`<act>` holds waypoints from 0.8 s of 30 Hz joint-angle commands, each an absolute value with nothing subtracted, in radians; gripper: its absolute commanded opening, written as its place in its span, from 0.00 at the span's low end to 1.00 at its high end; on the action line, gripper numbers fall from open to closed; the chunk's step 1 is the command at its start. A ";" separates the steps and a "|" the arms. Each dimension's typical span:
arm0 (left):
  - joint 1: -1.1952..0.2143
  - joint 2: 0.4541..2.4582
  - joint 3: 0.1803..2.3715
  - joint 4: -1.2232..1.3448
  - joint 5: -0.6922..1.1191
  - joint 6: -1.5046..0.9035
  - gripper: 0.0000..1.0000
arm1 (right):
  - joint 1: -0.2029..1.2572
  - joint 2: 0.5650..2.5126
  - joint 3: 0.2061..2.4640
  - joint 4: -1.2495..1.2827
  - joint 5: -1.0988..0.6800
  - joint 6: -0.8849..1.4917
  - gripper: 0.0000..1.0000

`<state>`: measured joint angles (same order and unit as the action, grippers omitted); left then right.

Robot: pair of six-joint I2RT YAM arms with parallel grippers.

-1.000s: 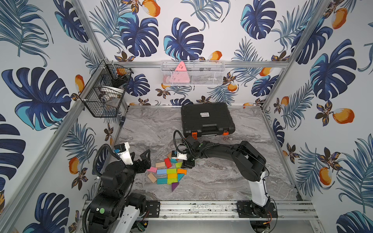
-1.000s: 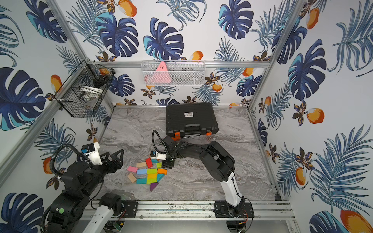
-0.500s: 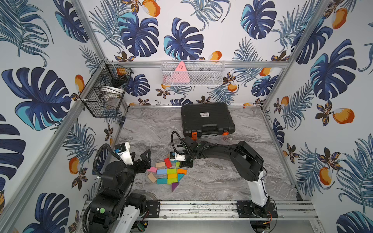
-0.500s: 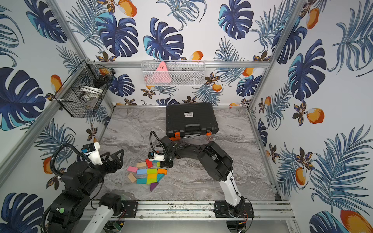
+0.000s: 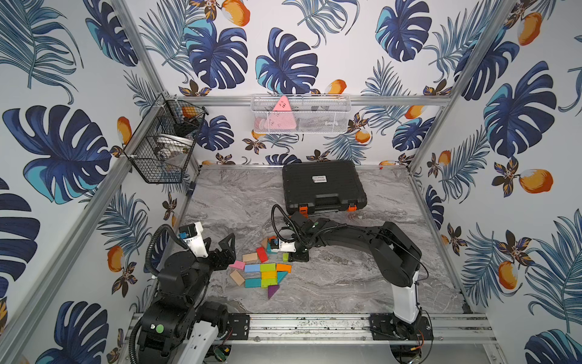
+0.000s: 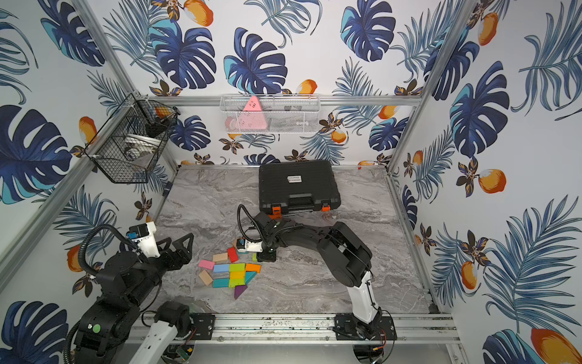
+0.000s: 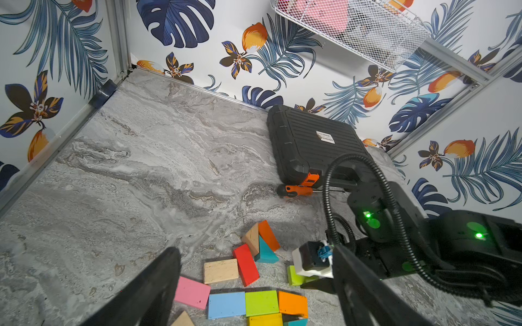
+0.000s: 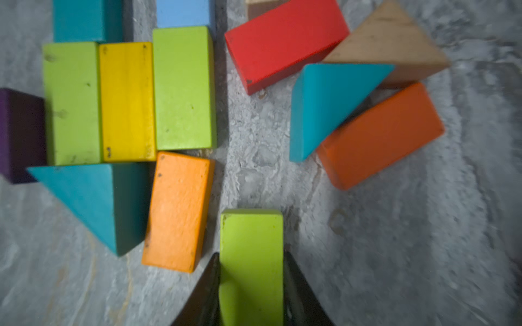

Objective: Assemble a piece of candy with building blocks
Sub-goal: Pick up the building block from the center of the board, then place the building block at the center of the board.

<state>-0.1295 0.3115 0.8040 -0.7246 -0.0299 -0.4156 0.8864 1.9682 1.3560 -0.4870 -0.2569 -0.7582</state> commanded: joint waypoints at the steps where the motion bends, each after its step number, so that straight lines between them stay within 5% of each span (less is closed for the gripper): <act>1: -0.127 0.319 0.802 -0.698 -0.030 -0.399 0.88 | 0.847 1.889 1.338 -0.536 -0.287 -0.788 0.23; 15: -0.152 0.383 0.813 -0.717 -0.051 -0.399 0.88 | 0.500 1.648 1.206 -0.612 -0.319 -0.955 0.20; 24: -0.190 0.394 0.813 -0.718 -0.054 -0.400 0.88 | 0.504 1.684 1.141 -0.625 -0.376 -0.974 0.19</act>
